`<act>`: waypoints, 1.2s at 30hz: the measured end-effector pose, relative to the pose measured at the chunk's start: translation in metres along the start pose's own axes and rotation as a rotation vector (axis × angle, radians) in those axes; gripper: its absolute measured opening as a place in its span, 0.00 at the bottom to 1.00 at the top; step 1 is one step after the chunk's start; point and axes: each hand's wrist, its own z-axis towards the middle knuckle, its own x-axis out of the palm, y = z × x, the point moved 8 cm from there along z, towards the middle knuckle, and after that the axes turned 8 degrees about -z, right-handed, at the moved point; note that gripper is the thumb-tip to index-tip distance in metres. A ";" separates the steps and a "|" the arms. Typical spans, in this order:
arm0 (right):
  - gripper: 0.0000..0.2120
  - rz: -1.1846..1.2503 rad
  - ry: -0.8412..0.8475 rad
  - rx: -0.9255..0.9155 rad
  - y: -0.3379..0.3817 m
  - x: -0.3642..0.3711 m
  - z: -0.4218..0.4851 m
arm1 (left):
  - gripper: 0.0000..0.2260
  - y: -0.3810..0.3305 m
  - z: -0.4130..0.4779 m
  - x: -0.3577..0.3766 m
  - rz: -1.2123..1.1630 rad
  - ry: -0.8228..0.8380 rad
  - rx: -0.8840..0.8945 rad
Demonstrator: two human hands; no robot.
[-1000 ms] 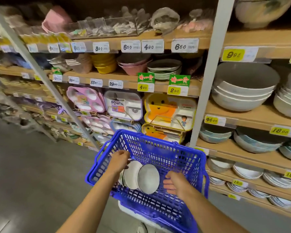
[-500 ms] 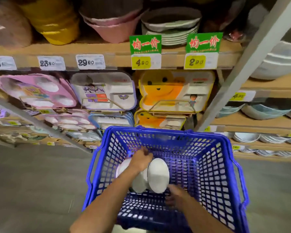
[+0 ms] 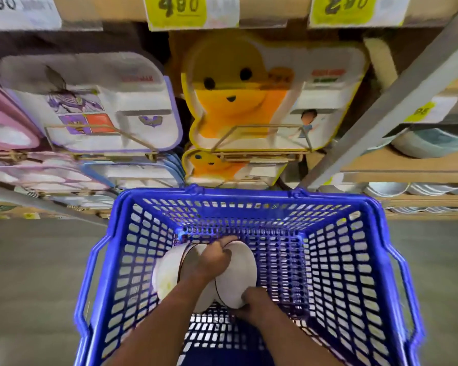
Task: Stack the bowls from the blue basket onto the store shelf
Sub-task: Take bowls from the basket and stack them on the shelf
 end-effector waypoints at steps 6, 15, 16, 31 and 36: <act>0.17 0.107 -0.017 0.023 0.008 -0.010 -0.008 | 0.21 -0.005 -0.010 -0.005 -0.151 -0.008 -0.023; 0.16 -0.272 -0.292 -0.388 0.076 -0.073 -0.089 | 0.21 -0.058 -0.072 -0.046 -0.540 -0.226 0.008; 0.16 -0.220 -0.294 -0.452 0.085 -0.079 -0.105 | 0.21 -0.068 -0.082 -0.052 -0.597 -0.252 0.015; 0.15 0.674 0.036 -0.976 0.156 -0.158 -0.384 | 0.15 -0.255 -0.263 -0.106 -0.942 -0.313 0.441; 0.14 0.711 0.108 -1.127 0.169 -0.194 -0.456 | 0.15 -0.314 -0.318 -0.115 -1.046 -0.363 0.634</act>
